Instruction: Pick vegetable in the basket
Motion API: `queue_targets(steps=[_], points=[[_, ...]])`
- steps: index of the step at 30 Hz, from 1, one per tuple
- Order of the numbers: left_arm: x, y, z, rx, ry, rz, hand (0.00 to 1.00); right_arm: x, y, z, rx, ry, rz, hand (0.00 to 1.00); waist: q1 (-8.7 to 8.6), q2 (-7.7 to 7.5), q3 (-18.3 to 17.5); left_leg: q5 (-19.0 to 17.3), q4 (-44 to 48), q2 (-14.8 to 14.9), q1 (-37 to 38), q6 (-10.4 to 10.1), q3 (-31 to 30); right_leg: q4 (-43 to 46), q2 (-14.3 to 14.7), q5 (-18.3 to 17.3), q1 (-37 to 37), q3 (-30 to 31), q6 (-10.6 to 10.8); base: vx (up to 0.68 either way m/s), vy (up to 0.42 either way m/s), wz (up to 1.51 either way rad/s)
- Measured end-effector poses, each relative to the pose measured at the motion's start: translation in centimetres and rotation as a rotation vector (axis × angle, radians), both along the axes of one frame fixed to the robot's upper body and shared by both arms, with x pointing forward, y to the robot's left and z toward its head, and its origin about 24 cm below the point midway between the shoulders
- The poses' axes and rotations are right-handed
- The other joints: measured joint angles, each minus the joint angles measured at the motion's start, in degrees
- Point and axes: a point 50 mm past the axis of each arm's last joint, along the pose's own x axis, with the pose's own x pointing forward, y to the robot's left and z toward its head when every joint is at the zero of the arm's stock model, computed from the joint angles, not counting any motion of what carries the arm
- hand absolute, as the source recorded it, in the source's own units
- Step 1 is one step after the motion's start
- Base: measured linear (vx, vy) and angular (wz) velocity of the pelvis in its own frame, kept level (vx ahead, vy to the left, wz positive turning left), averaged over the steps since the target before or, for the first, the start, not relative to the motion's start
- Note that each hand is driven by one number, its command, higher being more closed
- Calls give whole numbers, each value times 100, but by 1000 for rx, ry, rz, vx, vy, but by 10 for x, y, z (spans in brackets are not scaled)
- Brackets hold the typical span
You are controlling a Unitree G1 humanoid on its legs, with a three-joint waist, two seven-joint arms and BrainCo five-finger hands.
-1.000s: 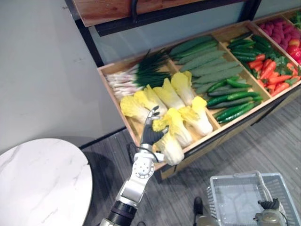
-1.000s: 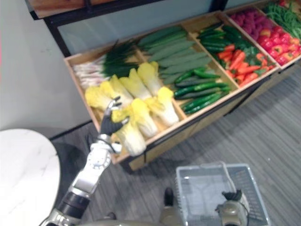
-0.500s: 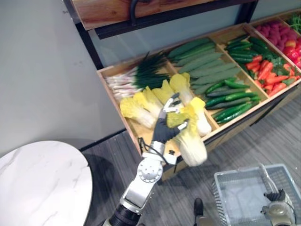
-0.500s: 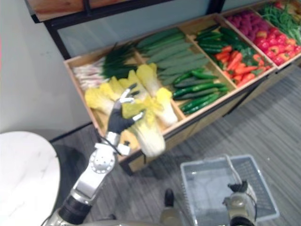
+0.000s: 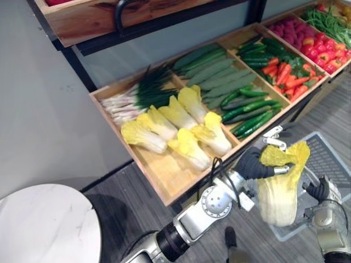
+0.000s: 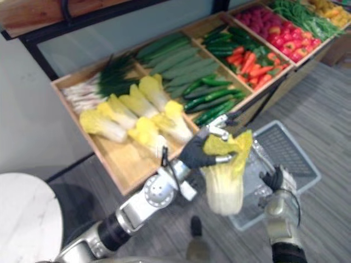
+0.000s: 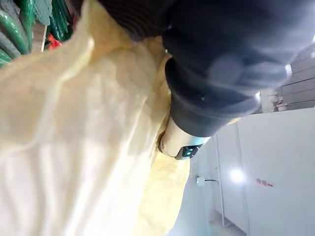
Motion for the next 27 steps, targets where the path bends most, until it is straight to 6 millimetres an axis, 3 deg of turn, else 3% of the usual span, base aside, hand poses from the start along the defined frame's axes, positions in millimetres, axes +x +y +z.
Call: queue_targets(steps=[8, 9, 11, 17, 23, 27], points=[[8, -8, -12, 69, 14, 34, 100, -12, 24, -1, 52, -1, 118, 100, -126, -87, 40, -114, 21, -46, 93, 11, 190, -54, 4, 5, -15, 212, 10, -3, -5, -15], [12, -9, -14, 109, -13, 66, 100, -27, 31, 0, 124, -14, 153, 100, -149, -109, 51, -142, 19, -64, 92, 23, 191, -50, -13, 18, -22, 217, 30, 0, 0, 0], [16, -9, -17, 138, -19, 92, 100, -28, 34, 1, 160, -30, 174, 100, -158, -130, 49, -147, 15, -70, 95, 25, 187, -51, -17, 18, -22, 217, 30, 0, 0, 0], [26, -11, -37, 232, 18, 158, 100, -38, 54, 21, 265, -107, 305, 100, -258, -293, 42, -156, 12, -67, 90, 30, 166, -61, -16, 17, -17, 206, 31, 1, -3, 1], [30, -8, -48, 284, 21, 190, 100, -42, 56, 35, 298, -141, 368, 100, -284, -560, 2, -195, 45, -75, 98, 32, 206, -51, -15, 17, -43, 257, 31, -11, -23, -4], [35, -4, -55, 333, 7, 237, 100, -45, 56, 47, 315, -150, 431, 100, -308, -562, 2, -224, 52, -86, 83, 45, 278, -35, -12, 17, -114, 299, 33, 14, -19, -10]])
